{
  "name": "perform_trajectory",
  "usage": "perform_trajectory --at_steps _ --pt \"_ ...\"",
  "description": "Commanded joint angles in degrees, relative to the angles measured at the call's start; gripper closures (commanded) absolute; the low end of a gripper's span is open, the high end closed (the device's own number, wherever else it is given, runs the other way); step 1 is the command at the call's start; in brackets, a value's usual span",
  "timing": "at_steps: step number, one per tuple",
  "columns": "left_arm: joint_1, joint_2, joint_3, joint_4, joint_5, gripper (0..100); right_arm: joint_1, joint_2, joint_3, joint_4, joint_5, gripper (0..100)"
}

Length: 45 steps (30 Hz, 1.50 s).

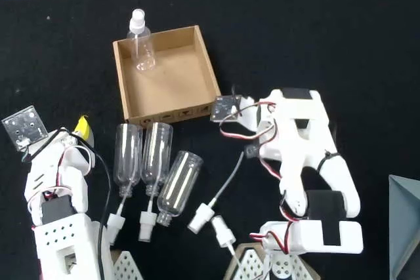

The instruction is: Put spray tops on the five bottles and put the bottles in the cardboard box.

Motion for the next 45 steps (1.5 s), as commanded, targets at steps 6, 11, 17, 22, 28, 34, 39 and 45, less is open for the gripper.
perform_trajectory --at_steps 6,11,17,22,28,34,39,45 --pt "-0.31 -0.7 -0.84 -1.23 -0.53 79 -0.79 -3.12 0.4 -0.62 -10.81 72.3" --pt "-0.31 -0.7 -0.84 -1.23 -0.53 79 -0.88 -3.12 0.31 -0.62 -20.13 72.3" --pt "-0.31 -0.7 -0.84 -1.23 -0.53 79 -0.97 -3.12 0.31 -0.44 -32.18 72.3" --pt "-0.31 -0.7 -0.84 -1.23 -0.53 79 -1.14 -3.12 0.31 -0.09 -32.7 71.8" --pt "-0.31 -0.7 -0.84 -1.23 -0.53 79 -1.23 -3.12 0.31 2.64 -26.2 71.8" --pt "-0.31 -0.7 -0.84 -1.23 -0.53 79 -0.79 -3.12 0.48 3.16 -18.64 71.8" --pt "-0.31 -0.7 -0.84 -1.23 -0.53 79 -0.88 -3.12 1.98 2.73 -12.13 71.8" --pt "-0.31 -0.7 -0.84 -1.23 -0.53 79 -0.79 -3.12 4.18 2.73 -5.89 72.1"
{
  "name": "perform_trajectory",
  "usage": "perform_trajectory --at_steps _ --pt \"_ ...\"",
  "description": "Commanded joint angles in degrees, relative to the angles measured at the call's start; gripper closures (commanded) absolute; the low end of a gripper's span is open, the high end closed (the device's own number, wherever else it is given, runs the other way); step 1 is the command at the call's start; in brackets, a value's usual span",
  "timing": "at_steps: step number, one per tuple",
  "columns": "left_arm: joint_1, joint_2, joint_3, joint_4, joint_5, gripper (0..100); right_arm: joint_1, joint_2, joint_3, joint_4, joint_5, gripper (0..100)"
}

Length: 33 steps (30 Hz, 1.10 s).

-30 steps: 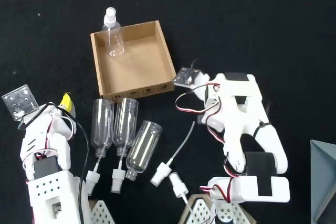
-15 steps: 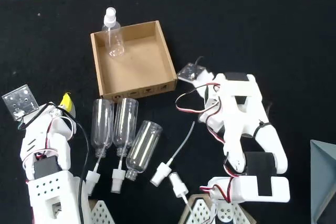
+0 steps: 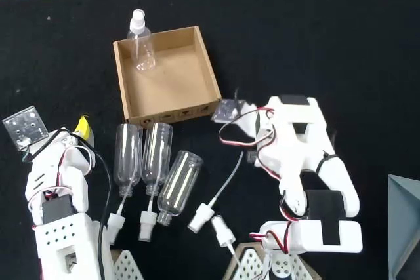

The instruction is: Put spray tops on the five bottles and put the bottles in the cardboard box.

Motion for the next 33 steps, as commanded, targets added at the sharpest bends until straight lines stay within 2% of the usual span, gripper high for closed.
perform_trajectory --at_steps 1,11,24,33 --pt "-0.31 -0.7 -0.84 -1.23 -0.53 79 -0.79 -3.12 0.22 0.26 3.25 72.2" --pt "-0.31 -0.7 -0.84 -1.23 -0.53 79 -0.7 -3.12 0.04 0.18 6.33 72.0" --pt "-0.31 -0.7 -0.84 -1.23 -0.53 79 -0.09 -3.65 -0.57 0.26 6.51 72.3" --pt "-0.31 -0.7 -0.84 -1.23 -0.53 79 3.08 -3.21 -1.45 0.26 6.51 72.3"
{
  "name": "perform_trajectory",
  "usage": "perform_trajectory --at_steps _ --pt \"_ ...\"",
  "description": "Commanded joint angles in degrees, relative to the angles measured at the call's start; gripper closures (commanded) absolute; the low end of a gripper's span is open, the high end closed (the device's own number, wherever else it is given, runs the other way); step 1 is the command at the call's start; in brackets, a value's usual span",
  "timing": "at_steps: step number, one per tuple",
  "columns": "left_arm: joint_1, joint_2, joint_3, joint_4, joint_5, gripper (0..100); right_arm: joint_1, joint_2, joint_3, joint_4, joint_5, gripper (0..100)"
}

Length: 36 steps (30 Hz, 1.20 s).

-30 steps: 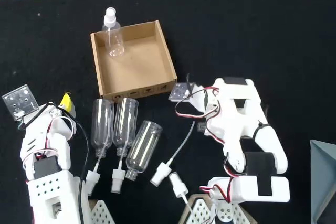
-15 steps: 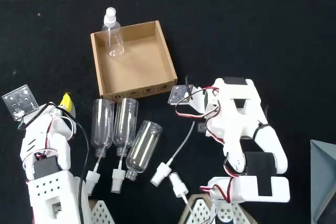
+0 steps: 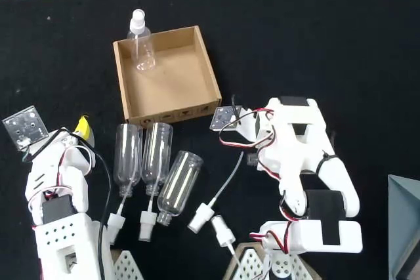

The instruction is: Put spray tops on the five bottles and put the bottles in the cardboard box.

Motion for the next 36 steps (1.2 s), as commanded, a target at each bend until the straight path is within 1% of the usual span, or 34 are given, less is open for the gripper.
perform_trajectory --at_steps 1,3,4,7,9,14,18,21,26,30,36 --pt "-0.31 -0.7 -0.84 -1.23 -0.53 79 3.25 -3.21 -1.63 0.26 0.79 72.4" --pt "-0.31 -0.7 -0.84 -1.23 -0.53 79 3.25 -3.56 -1.54 0.44 0.79 73.4" --pt "-0.31 -0.7 -0.84 -1.23 -0.53 79 3.16 -3.65 -1.54 0.53 0.79 75.4" --pt "-0.31 -0.7 -0.84 -1.23 -0.53 79 2.81 -3.65 -1.8 0.62 0.53 85.7" --pt "-0.31 -0.7 -0.84 -1.23 -0.53 79 2.81 -3.65 -1.8 0.62 0.53 90.8" --pt "-0.31 -0.7 -0.84 -1.23 -0.53 79 3.16 -3.65 -2.33 2.37 0.44 92.1" --pt "-0.13 -0.7 -0.84 -1.23 -0.53 79 2.81 -3.65 -7.34 9.93 0.0 92.3" --pt "-0.04 -0.7 -0.84 -1.23 -0.53 79 2.73 -3.65 -12.35 14.33 -4.31 92.3" --pt "-0.04 -0.7 -0.84 -1.23 -0.53 79 1.58 -3.65 -17.01 18.37 -9.23 92.3" --pt "0.04 -0.7 -0.84 -1.23 -0.53 79 -2.37 -3.65 -19.38 21.63 -17.67 92.3" --pt "0.04 -0.7 -0.84 -1.23 -0.53 79 -7.3 -3.65 -22.37 22.24 -31.65 92.3"
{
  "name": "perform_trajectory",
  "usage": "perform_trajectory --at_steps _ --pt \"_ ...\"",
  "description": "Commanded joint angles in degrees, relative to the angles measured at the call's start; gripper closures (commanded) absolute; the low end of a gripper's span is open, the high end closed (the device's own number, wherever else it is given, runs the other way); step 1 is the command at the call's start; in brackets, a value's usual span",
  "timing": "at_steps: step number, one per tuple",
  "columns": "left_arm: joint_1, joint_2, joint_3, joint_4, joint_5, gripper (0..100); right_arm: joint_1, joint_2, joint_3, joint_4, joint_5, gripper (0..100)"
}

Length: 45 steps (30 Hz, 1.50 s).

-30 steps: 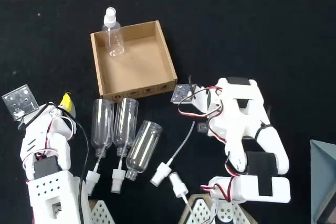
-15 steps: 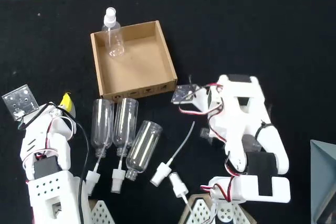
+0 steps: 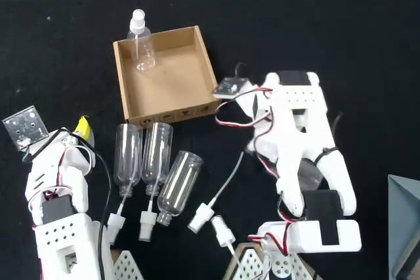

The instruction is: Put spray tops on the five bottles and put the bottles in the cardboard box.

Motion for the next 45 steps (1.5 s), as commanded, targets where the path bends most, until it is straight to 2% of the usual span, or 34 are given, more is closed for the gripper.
perform_trajectory --at_steps 1,7,20,29,45 --pt "0.04 -0.7 -0.84 -1.23 -0.53 79 -3.96 -3.65 -5.05 1.14 -8.7 92.3" --pt "-0.04 -0.7 -0.84 -1.23 -0.53 79 -7.12 -3.65 -6.73 1.14 -17.85 92.3" --pt "-0.22 -0.7 -0.84 -1.23 -0.53 79 -7.91 -7.25 -6.73 -1.41 -27.96 92.3" --pt "-0.13 -0.7 -0.84 -1.23 -0.53 79 -7.82 -14.99 -4.62 -2.02 -30.59 92.3" --pt "0.04 -0.7 -0.84 -1.23 -0.53 79 -7.65 -32.04 11.03 -13.8 -31.3 92.3"
